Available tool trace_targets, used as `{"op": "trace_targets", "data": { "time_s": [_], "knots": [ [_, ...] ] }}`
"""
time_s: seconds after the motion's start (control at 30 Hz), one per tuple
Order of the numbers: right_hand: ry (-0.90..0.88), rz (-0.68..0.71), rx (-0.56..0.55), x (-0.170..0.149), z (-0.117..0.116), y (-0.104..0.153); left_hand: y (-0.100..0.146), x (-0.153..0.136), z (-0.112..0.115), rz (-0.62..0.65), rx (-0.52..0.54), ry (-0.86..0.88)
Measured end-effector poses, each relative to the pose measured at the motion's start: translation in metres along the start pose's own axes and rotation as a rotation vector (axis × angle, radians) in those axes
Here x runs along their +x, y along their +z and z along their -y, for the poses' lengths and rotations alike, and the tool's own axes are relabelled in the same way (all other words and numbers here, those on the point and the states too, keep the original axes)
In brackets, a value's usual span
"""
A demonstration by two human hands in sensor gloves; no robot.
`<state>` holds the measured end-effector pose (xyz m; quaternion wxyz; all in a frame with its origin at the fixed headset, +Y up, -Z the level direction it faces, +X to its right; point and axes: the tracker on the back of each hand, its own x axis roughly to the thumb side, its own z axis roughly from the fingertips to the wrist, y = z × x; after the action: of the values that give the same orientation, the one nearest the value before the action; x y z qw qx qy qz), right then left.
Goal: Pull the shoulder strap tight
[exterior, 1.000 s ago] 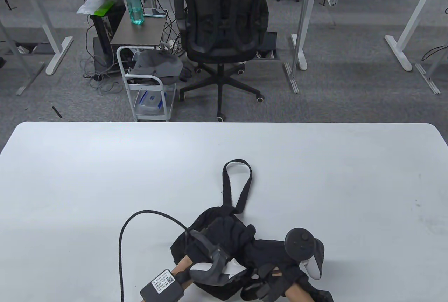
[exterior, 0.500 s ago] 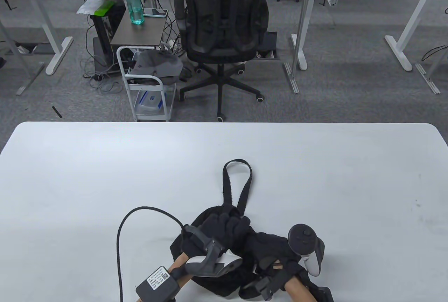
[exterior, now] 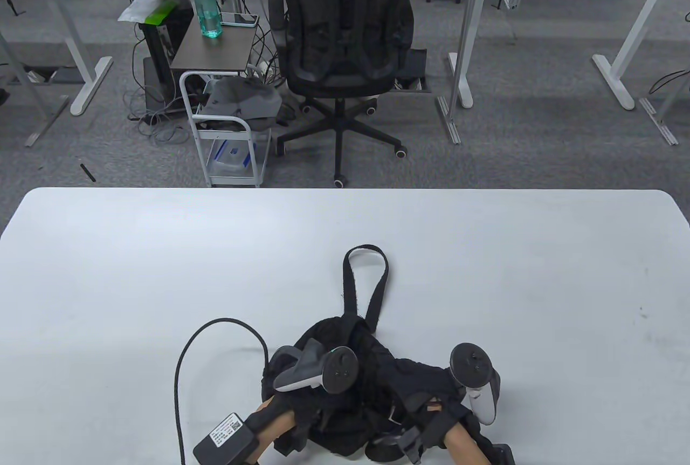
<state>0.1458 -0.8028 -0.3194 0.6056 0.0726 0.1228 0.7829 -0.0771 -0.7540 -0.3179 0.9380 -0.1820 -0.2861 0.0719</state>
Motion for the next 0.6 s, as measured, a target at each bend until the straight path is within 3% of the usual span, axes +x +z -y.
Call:
{"op": "trace_targets", "data": {
  "time_s": [0.17,0.4,0.6],
  "knots": [
    [-0.052,-0.032,0.082,-0.003,-0.003,-0.001,-0.008,-0.002,0.012,0.054,-0.014,0.129],
    [-0.100,-0.057,0.153,-0.005,-0.003,-0.001,-0.018,0.005,0.034,0.021,-0.008,-0.035],
    [-0.055,-0.074,0.374,-0.004,-0.019,0.001,-0.025,0.000,0.038,0.001,-0.039,-0.021]
  ]
}}
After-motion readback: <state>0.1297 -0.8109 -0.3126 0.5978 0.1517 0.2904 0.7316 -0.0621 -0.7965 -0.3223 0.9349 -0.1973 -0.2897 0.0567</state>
